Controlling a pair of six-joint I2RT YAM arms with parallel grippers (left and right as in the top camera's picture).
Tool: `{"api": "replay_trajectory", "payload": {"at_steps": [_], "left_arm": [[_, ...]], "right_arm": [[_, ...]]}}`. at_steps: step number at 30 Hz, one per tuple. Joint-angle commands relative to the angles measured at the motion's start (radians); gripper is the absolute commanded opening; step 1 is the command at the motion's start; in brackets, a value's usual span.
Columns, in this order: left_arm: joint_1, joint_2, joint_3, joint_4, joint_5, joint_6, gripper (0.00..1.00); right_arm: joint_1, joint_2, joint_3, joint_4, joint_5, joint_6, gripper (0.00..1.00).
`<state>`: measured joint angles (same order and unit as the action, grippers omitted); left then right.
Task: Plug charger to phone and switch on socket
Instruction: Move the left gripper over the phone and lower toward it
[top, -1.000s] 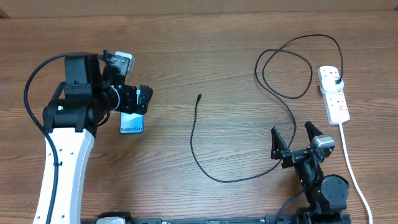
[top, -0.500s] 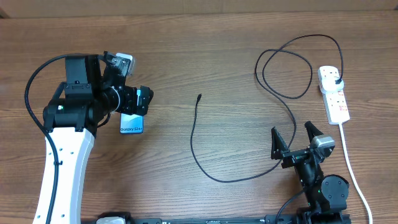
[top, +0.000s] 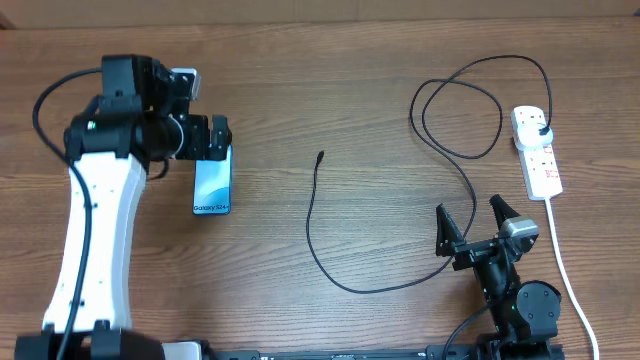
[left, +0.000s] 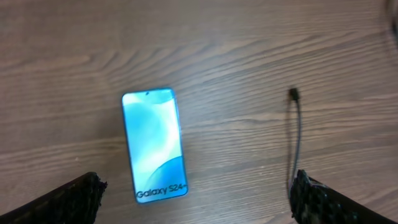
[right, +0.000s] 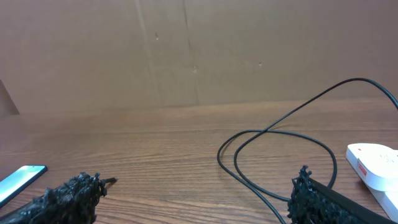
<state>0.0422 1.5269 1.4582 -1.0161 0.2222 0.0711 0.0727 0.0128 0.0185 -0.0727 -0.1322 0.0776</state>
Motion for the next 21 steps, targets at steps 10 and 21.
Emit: {"api": "replay_trajectory", "payload": {"at_steps": [10,21], "left_arm": [[0.004,0.186,0.043,-0.034,-0.076,-0.053,1.0],[0.004,0.353,0.043,-0.032,-0.124,-0.049,1.0]], "right_arm": [[0.006,-0.01,-0.011,0.004,-0.003,0.003,1.0],[0.006,-0.01,-0.011,0.004,-0.003,0.003,1.0]]}}
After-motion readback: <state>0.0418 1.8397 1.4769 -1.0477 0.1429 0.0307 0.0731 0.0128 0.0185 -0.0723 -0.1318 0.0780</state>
